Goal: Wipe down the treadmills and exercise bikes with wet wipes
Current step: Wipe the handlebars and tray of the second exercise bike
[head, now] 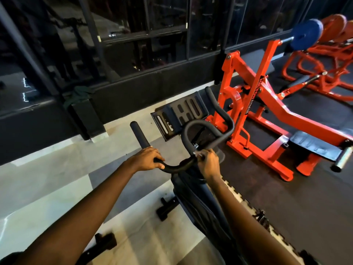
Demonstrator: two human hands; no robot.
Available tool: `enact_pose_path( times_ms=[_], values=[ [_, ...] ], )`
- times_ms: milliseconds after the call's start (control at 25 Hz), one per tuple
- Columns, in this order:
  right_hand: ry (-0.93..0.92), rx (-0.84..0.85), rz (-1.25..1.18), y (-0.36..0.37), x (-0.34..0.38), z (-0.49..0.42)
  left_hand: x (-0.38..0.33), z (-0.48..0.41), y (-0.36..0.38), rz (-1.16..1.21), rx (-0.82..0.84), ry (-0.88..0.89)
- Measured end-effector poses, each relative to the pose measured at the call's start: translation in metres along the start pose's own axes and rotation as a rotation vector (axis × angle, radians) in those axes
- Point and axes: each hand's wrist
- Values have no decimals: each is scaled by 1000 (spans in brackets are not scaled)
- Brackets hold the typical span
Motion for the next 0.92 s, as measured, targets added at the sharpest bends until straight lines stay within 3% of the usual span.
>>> enact_pose_path(
  times_ms=[160, 320, 520, 680, 840, 920],
  values=[
    [-20, 65, -6, 12, 7, 23, 12, -2, 14, 46, -51, 35],
    [13, -139, -20, 19, 14, 27, 22, -8, 23, 34, -103, 121],
    [-19, -64, 49, 47, 29, 47, 34, -17, 38, 60, -146, 204],
    [136, -296, 41, 54, 29, 38, 44, -23, 47, 86, -189, 273],
    [34, -212, 107, 79, 45, 58, 51, -25, 54, 155, -231, 352],
    [44, -276, 81, 73, 39, 56, 49, -25, 57, 180, -268, 365]
  ],
)
Point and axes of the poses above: each hand's wrist, its own z-axis away from the middle knuckle, its own y-axis out of the palm, x = y × z, and after that the axes turned 15 degrees about -z, right-handed
